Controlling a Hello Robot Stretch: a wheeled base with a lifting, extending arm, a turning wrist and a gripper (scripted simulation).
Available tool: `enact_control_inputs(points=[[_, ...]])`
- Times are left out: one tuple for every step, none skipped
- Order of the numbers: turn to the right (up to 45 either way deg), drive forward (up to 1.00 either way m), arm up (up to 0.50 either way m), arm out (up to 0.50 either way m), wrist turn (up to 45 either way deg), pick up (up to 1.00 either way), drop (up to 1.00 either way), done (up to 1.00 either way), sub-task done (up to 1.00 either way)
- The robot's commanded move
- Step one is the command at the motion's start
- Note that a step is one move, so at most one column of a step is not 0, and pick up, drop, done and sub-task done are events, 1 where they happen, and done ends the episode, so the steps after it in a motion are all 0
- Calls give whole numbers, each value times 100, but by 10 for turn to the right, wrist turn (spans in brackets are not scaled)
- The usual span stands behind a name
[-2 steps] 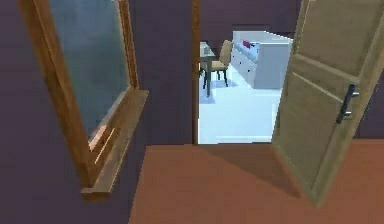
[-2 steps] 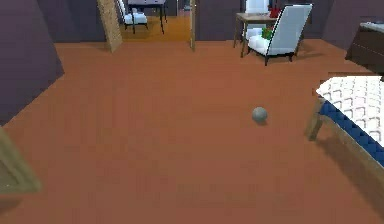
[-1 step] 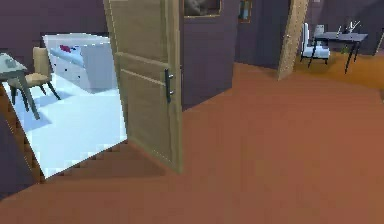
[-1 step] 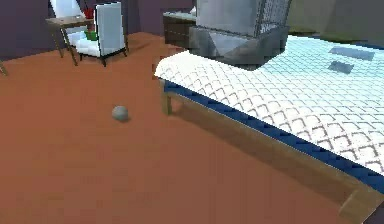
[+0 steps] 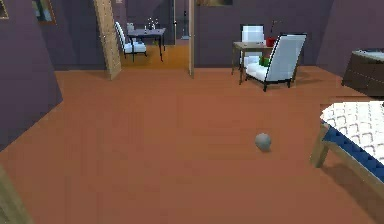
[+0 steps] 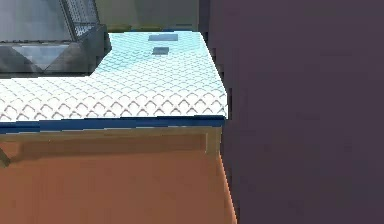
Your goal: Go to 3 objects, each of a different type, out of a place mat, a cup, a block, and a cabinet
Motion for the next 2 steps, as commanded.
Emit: enact_control_inputs(points=[[0, 15, 0, 0, 0, 0, 0, 0, 0], [-450, 0, 0, 0, 0, 0, 0, 0, 0]])
